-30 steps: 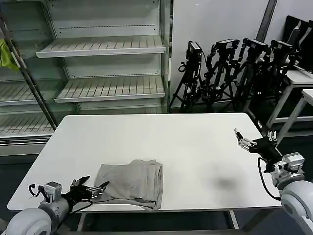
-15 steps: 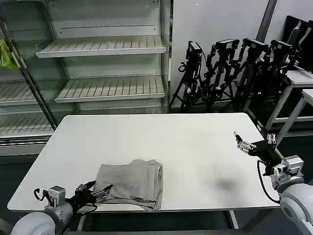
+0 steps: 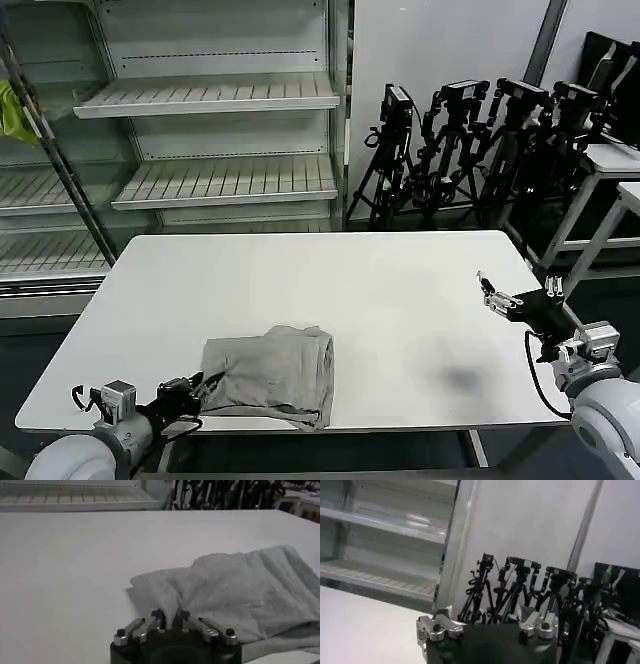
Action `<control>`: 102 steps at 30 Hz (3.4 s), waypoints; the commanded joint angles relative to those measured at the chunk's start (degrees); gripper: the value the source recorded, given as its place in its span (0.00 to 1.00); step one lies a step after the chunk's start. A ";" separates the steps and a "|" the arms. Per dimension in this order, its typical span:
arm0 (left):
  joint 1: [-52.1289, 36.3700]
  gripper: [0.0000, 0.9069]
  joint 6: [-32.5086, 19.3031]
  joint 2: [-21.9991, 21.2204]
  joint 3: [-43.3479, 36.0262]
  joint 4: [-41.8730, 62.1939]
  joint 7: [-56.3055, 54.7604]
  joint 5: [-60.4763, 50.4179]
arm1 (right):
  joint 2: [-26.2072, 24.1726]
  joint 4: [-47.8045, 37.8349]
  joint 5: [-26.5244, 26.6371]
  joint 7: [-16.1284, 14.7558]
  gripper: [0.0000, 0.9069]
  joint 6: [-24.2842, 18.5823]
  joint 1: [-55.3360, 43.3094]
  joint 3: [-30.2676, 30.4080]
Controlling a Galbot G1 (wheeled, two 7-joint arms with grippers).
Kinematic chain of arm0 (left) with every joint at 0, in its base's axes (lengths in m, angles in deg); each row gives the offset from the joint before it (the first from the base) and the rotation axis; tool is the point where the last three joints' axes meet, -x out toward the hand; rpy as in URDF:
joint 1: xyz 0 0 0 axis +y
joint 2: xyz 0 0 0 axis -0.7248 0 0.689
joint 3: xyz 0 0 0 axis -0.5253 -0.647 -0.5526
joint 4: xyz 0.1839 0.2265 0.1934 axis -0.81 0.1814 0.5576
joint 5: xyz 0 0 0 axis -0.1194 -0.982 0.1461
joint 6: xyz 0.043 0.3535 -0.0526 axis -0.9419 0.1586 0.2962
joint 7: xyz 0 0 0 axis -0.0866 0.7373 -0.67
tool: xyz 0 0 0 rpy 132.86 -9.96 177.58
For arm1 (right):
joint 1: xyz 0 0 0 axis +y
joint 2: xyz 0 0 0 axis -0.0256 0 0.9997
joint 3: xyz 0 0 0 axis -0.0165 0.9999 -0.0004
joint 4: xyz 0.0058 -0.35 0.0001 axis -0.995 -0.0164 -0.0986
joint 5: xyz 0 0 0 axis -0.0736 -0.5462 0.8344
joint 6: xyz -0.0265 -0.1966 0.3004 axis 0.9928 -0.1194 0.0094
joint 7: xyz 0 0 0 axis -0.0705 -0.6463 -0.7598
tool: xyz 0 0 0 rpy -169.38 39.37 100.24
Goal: Fold and organize the clothes.
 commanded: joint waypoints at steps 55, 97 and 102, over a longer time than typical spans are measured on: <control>-9.29 0.06 -10.82 7.72 14.10 10.14 13.42 -55.59 | 0.50 0.60 0.34 -0.36 1.00 -1.06 0.08 -0.02; -33.14 0.94 -0.16 -12.37 -28.64 7.22 2.63 -17.25 | 1.83 3.61 -1.57 0.55 1.00 0.49 10.17 -5.58; -35.31 1.00 -1.94 -13.58 -29.84 7.47 2.83 -16.37 | 1.54 2.58 -1.57 0.63 1.00 0.67 8.44 -4.02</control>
